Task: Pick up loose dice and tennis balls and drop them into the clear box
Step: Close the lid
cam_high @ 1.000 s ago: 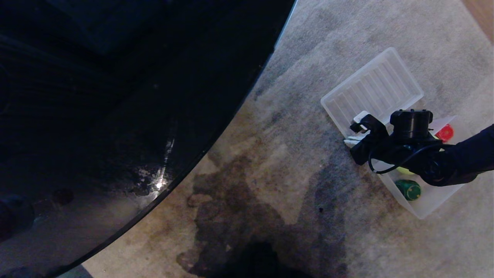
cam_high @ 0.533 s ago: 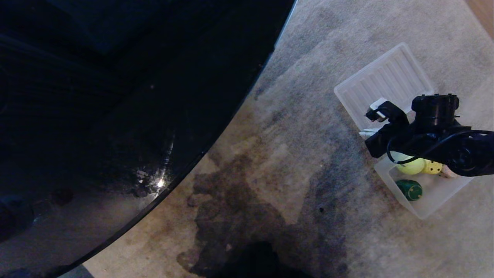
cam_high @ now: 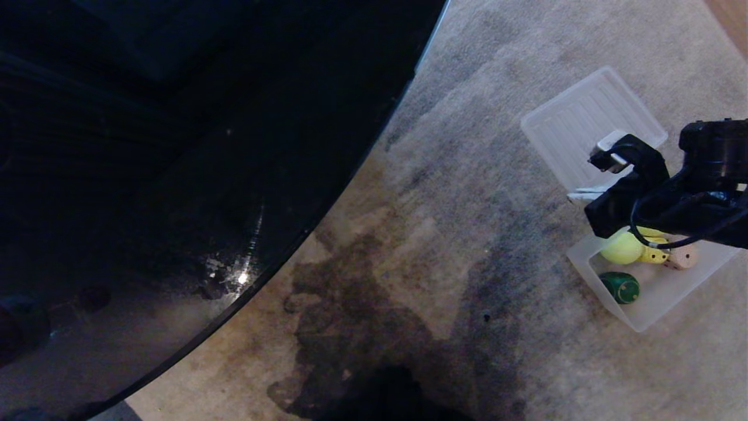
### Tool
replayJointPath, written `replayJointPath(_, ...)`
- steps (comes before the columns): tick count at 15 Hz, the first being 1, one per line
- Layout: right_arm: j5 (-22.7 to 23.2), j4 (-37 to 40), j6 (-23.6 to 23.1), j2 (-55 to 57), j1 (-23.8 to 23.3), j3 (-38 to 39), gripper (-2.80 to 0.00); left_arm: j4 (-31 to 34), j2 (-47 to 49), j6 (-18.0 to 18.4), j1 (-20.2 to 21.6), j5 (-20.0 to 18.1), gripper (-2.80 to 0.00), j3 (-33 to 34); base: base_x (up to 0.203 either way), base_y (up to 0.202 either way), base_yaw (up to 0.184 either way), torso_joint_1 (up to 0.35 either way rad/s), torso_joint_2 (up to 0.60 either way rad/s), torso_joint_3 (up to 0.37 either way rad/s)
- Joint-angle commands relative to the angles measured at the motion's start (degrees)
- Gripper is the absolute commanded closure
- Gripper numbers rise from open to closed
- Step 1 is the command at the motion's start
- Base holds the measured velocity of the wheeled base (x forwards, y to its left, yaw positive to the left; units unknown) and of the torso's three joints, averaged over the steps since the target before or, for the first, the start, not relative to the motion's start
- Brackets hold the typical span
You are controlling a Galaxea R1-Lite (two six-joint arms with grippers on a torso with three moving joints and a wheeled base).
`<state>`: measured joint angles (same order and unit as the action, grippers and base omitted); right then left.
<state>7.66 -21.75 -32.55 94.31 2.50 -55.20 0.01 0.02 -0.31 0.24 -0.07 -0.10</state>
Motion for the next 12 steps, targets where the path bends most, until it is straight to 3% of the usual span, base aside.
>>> replayJointPath(1,0.06,2.72,-0.19,-6.40,-0.03,1.87,0.00,-0.01,0.05,-0.04,0.02,0.00,0.00,0.01,0.000,0.000,0.000,0.000,0.00,0.000)
replayJointPath(7,-0.29,16.72,-0.31,-17.79,-0.73,3.98,0.00,-0.01,-0.02,-0.04,0.02,-0.01,0.00,0.01,0.000,0.000,0.000,0.000,0.00,0.000)
replayJointPath(12,-0.29,26.96,-0.40,-25.41,-4.37,9.08,0.00,-0.01,-0.02,-0.04,0.02,0.01,0.00,0.01,0.000,0.000,0.000,0.000,0.00,0.000)
